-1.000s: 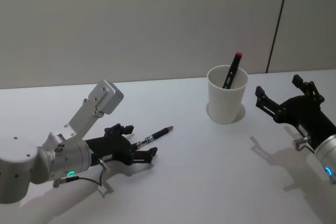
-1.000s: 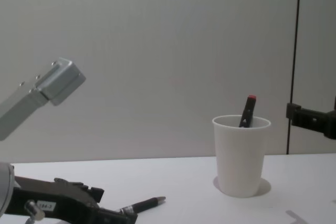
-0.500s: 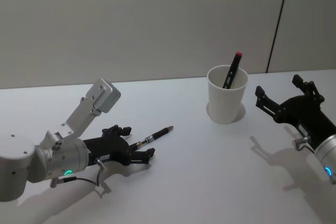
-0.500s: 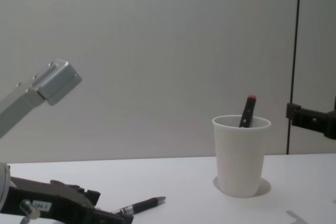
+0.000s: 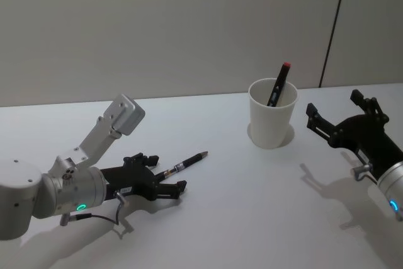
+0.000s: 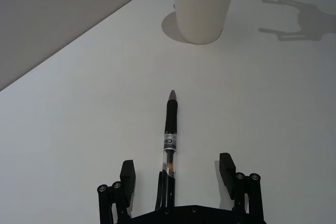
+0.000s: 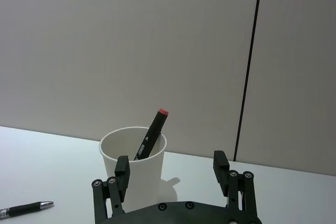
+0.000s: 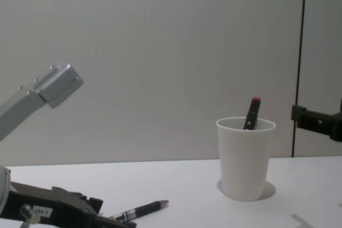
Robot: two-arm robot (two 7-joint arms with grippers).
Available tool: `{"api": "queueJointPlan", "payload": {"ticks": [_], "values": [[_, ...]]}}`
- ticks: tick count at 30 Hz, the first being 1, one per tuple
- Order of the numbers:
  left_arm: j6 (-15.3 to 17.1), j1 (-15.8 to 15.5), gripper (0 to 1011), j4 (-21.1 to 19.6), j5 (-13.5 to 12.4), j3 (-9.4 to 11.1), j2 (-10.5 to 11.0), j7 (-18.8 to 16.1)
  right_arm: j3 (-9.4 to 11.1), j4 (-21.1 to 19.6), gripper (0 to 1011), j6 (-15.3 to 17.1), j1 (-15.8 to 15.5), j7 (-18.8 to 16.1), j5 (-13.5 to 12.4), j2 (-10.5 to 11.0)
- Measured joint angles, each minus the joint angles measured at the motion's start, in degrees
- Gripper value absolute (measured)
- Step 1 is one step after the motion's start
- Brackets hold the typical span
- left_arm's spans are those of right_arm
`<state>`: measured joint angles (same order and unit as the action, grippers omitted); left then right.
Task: Place the pen into the pen holder.
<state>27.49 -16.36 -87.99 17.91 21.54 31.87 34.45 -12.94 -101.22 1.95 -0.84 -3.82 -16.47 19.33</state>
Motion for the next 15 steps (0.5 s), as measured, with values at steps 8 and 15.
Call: {"api": "queueJointPlan", "payload": {"ticks": [8, 15], "values": [[0.12, -0.17, 1001, 0.26, -0.16, 0.29, -0.29, -0.29, 0.00, 0.00, 1002, 0.00, 0.00, 0.00, 0.00, 0.00], [-0.18, -0.32, 1001, 0.63, -0.37, 0.62, -0.72, -1.48, 0.00, 0.00, 1001, 0.00, 0.00, 0.00, 0.00, 0.00]]}}
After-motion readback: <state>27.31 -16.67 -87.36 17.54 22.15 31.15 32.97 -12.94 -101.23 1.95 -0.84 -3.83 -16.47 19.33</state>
